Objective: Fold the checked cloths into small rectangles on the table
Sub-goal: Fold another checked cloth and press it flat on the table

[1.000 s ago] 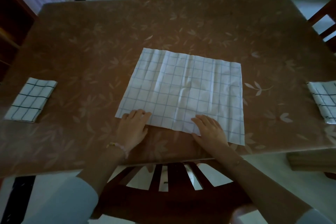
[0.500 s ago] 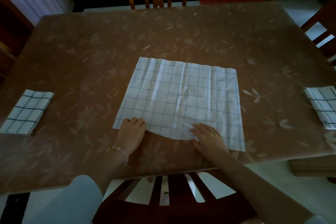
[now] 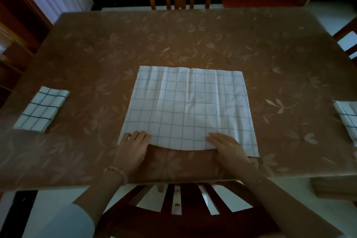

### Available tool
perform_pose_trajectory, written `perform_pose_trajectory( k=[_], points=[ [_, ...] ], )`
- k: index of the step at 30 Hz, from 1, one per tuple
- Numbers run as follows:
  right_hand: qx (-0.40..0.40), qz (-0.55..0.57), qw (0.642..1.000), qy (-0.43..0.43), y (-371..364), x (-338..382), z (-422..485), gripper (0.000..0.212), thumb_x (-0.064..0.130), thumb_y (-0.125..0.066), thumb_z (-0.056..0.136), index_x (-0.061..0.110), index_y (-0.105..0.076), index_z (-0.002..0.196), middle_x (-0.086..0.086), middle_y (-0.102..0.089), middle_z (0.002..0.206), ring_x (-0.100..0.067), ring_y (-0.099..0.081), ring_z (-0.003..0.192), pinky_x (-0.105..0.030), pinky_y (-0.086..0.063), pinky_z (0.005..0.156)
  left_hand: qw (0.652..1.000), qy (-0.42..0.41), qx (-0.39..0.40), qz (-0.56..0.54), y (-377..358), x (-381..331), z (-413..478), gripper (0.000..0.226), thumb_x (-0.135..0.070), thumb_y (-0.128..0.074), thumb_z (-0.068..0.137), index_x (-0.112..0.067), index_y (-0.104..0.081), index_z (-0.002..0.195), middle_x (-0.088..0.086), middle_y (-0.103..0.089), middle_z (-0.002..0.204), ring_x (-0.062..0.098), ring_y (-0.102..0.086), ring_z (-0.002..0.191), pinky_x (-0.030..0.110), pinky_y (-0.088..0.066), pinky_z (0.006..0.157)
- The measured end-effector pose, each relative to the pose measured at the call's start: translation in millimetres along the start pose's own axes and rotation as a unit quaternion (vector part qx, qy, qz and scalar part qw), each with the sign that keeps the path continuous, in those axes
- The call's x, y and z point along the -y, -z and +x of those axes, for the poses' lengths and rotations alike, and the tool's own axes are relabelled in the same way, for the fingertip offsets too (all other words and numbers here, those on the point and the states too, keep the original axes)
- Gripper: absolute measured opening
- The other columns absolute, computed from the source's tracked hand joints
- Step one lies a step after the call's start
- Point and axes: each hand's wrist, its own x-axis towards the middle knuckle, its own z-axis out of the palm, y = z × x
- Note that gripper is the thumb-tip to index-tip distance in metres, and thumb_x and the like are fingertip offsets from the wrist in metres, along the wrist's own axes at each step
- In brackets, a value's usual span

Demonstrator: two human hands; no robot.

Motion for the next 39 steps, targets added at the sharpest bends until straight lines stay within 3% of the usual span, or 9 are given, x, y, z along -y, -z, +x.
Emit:
perform_pose_trajectory(
  k=[7, 13, 17, 22, 24, 27, 30, 34, 39],
  points=[
    [0.036, -0.004, 0.999, -0.027, 6.4, -13.9, -0.7, 0.061, -0.011, -0.071, 0.054, 0.013, -0.068, 0.11, -0.006, -0.068, 0.111, -0.027, -0.067, 0.097, -0.041, -0.056, 0.072, 0.997, 0.03, 0.064, -0.002, -4.0, 6.7, 0.9, 0.042, -0.009, -0.032, 0.068, -0.01, -0.064, 0.094, 0.008, -0.066, 0.093, 0.027, -0.064, 0.072, 0.037, -0.052, 0.058],
    [0.069, 0.006, 0.997, -0.014, 19.2, -23.8, -3.1, 0.074, -0.017, -0.065, 0.052, 0.016, -0.063, 0.119, -0.004, -0.067, 0.115, -0.026, -0.066, 0.099, -0.04, -0.056, 0.071, 0.996, 0.027, 0.083, -0.001, 2.4, 8.9, 7.4, 0.049, 0.009, -0.069, 0.045, -0.009, -0.065, 0.09, 0.009, -0.064, 0.09, 0.028, -0.062, 0.067, 0.036, -0.048, 0.053],
    [0.101, 0.02, 0.993, -0.064, 31.8, -30.4, -6.5, 0.064, -0.011, -0.056, 0.073, 0.019, -0.054, 0.13, -0.002, -0.059, 0.127, -0.024, -0.057, 0.115, -0.038, -0.047, 0.091, 0.995, 0.054, 0.086, -0.001, -0.2, 20.5, 9.1, 0.045, 0.013, -0.069, 0.043, -0.007, -0.064, 0.083, 0.01, -0.062, 0.083, 0.03, -0.06, 0.062, 0.033, -0.045, 0.049],
    [0.053, 0.035, 0.987, -0.15, 40.7, -39.4, -14.2, 0.021, 0.006, -0.061, 0.085, 0.016, -0.071, 0.101, -0.005, -0.07, 0.102, -0.027, -0.066, 0.096, -0.038, -0.052, 0.077, 0.991, 0.082, 0.109, -0.011, 0.9, 33.4, 6.7, 0.041, 0.011, -0.075, 0.036, -0.009, -0.063, 0.07, 0.009, -0.059, 0.071, 0.028, -0.056, 0.051, 0.028, -0.041, 0.044],
    [0.087, 0.029, 0.983, -0.157, 43.5, -43.7, -16.7, 0.016, 0.009, -0.058, 0.088, 0.016, -0.071, 0.094, -0.002, -0.069, 0.098, -0.025, -0.064, 0.092, -0.035, -0.051, 0.074, 0.989, 0.094, 0.112, -0.016, 2.8, 35.2, 4.9, 0.04, 0.009, -0.077, 0.034, -0.009, -0.06, 0.065, 0.008, -0.058, 0.068, 0.029, -0.056, 0.05, 0.027, -0.04, 0.045],
    [0.037, -0.006, 0.991, -0.129, 47.7, -53.3, -23.0, 0.018, -0.001, -0.073, 0.069, 0.016, -0.07, 0.074, 0.0, -0.068, 0.074, -0.023, -0.066, 0.066, -0.029, -0.05, 0.051, 0.991, 0.09, 0.097, -0.029, 8.0, 36.8, 0.5, 0.042, 0.008, -0.079, 0.031, -0.01, -0.055, 0.061, 0.008, -0.056, 0.062, 0.028, -0.054, 0.048, 0.027, -0.038, 0.046],
    [0.034, -0.016, 0.993, -0.115, 56.2, -57.6, -31.1, 0.028, -0.007, -0.081, 0.056, 0.015, -0.068, 0.067, 0.002, -0.064, 0.063, -0.018, -0.061, 0.051, -0.022, -0.042, 0.04, 0.99, 0.091, 0.099, -0.046, 13.4, 35.5, -6.1, 0.036, 0.004, -0.079, 0.043, -0.013, -0.054, 0.063, 0.006, -0.058, 0.063, 0.028, -0.056, 0.054, 0.028, -0.037, 0.05],
    [0.042, 0.074, 0.973, -0.214, 64.9, -63.1, -36.7, 0.009, 0.007, -0.074, 0.075, 0.013, -0.073, 0.08, -0.001, -0.069, 0.078, -0.022, -0.064, 0.069, -0.025, -0.042, 0.058, 0.959, 0.219, 0.039, -0.175, 8.2, 38.3, -8.0, 0.01, -0.003, -0.06, 0.083, -0.012, -0.059, 0.078, 0.003, -0.061, 0.073, 0.024, -0.057, 0.069, 0.028, -0.031, 0.058],
    [0.031, 0.18, 0.93, -0.32, 72.6, -65.3, -34.3, 0.012, 0.02, -0.066, 0.082, 0.025, -0.074, 0.075, 0.012, -0.068, 0.069, -0.008, -0.065, 0.069, -0.023, -0.048, 0.063, 0.905, 0.257, 0.03, -0.338, 6.9, 50.9, -9.5, 0.009, -0.007, -0.059, 0.089, -0.012, -0.062, 0.083, -0.002, -0.062, 0.076, 0.015, -0.057, 0.073, 0.022, -0.036, 0.061]
  ],
)
